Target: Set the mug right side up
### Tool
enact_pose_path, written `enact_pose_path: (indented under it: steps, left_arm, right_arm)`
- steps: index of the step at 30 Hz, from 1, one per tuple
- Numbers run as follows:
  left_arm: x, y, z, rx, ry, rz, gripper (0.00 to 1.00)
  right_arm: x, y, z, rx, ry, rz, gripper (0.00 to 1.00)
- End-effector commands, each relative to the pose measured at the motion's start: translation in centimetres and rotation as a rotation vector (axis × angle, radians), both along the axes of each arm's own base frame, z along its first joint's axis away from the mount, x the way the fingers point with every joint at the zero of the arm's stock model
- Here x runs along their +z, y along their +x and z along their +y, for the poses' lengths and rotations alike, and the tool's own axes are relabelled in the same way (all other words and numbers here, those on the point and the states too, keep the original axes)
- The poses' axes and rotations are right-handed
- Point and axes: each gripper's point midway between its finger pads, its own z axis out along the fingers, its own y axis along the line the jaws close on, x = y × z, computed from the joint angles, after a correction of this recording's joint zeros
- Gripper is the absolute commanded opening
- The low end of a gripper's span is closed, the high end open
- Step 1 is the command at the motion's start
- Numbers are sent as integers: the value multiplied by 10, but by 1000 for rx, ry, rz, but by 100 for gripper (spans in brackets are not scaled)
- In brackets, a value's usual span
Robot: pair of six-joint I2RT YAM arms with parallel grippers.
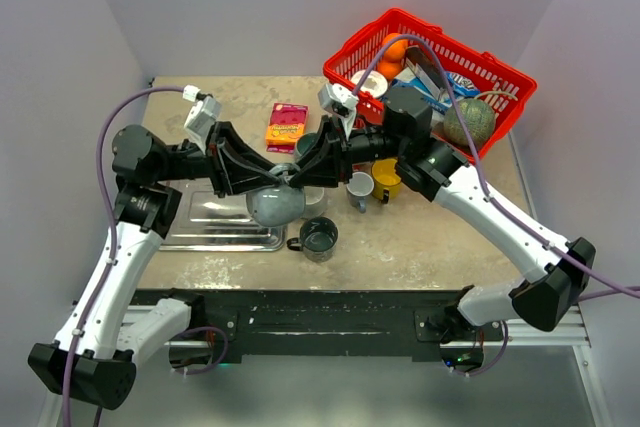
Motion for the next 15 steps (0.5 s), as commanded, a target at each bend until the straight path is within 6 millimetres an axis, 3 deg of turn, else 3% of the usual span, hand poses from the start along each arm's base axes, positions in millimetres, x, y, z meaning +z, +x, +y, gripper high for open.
enact_pose_path:
  steps: [1, 2, 9, 10, 12, 13, 15]
  left_arm:
    - [23, -5, -2, 0, -44, -103, 0]
    - [23, -4, -3, -1, -43, -103, 0]
    - [17, 11, -5, 36, -25, -77, 0]
    - [15, 14, -5, 44, -18, -70, 11]
    - [9, 19, -6, 56, -3, -57, 19]
    - [7, 20, -6, 57, 2, -47, 33]
    - [3, 22, -6, 61, 7, -47, 41]
  right_arm:
    - [8, 10, 7, -12, 23, -9, 16]
    - [8, 10, 7, -14, 21, -6, 1]
    - [2, 28, 5, -145, 5, -23, 0]
    - [3, 29, 3, -159, 6, -29, 0]
    - [6, 33, -3, -212, 7, -51, 0]
    - [8, 33, -5, -226, 9, -59, 0]
    - [11, 32, -11, -258, 10, -70, 0]
